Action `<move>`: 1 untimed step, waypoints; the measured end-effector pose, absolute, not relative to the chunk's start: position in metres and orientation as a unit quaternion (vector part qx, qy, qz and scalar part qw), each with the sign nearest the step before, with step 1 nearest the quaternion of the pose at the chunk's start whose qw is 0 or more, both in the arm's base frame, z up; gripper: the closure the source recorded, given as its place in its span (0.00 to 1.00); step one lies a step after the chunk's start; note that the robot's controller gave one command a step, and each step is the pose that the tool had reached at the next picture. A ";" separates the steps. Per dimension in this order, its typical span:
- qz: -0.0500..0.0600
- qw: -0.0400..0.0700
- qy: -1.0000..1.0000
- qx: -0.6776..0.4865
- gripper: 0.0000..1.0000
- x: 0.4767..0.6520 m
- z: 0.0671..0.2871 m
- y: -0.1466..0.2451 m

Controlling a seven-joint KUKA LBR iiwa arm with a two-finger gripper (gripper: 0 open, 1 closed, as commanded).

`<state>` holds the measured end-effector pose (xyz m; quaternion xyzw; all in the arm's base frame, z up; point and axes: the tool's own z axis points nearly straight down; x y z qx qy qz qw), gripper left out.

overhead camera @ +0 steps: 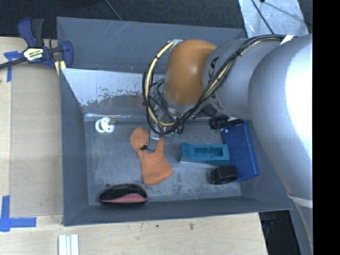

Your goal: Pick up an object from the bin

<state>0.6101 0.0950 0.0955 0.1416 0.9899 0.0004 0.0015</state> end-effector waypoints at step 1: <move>0.000 0.000 0.985 0.170 1.00 0.610 0.071 0.100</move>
Offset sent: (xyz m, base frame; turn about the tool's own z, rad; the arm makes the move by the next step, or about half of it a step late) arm 0.0000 0.0000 0.0000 0.0000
